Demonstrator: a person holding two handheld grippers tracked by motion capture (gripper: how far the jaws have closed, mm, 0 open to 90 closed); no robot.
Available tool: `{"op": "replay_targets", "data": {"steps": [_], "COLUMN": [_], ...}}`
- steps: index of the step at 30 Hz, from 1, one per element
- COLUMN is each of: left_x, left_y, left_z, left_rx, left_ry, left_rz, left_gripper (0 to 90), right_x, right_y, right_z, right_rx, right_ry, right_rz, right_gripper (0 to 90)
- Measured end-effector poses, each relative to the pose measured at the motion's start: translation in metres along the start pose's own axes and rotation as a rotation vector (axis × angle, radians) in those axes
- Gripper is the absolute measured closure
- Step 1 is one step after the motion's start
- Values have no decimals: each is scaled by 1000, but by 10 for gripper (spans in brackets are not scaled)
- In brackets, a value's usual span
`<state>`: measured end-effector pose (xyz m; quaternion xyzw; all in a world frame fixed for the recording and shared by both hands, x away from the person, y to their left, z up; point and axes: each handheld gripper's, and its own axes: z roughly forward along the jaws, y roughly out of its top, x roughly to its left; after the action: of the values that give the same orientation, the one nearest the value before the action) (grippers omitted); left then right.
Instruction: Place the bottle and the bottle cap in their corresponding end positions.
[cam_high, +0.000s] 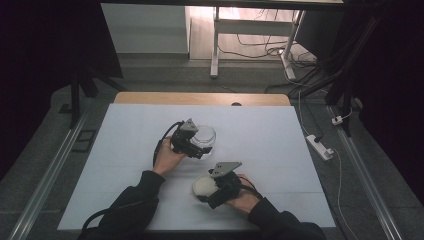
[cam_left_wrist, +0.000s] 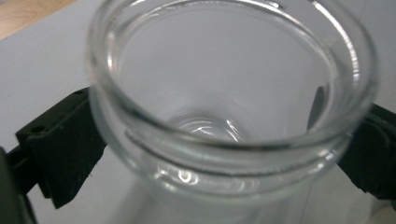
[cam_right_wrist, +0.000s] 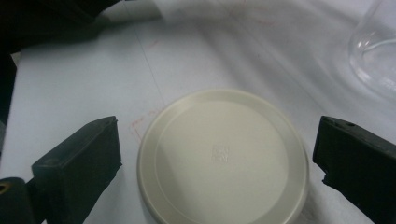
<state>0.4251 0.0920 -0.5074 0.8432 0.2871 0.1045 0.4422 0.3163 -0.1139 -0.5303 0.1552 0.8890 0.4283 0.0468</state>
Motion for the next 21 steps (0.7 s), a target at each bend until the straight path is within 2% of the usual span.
{"op": "replay_targets", "data": {"steps": [4, 12, 16, 21], "left_x": [-1, -6, -10, -17], "left_y": [-2, -5, -8, -11], "left_z": [-7, -20, -27, -36], "left_rx": [-4, -4, -7, -1], "left_ry": [-13, -13, -29, -33], "left_rz": [-12, -23, -33, -10], "left_gripper": [0, 0, 0, 0], "right_x": [0, 1, 1, 2], "right_y": [2, 5, 5, 6], "right_z": [-5, -13, -18, -24], "right_rx": [-16, -32, -36, -53], "right_ry": [-2, -7, -2, 4], "right_rz": [1, 2, 11, 26], "right_gripper": [11, 11, 11, 11]}}
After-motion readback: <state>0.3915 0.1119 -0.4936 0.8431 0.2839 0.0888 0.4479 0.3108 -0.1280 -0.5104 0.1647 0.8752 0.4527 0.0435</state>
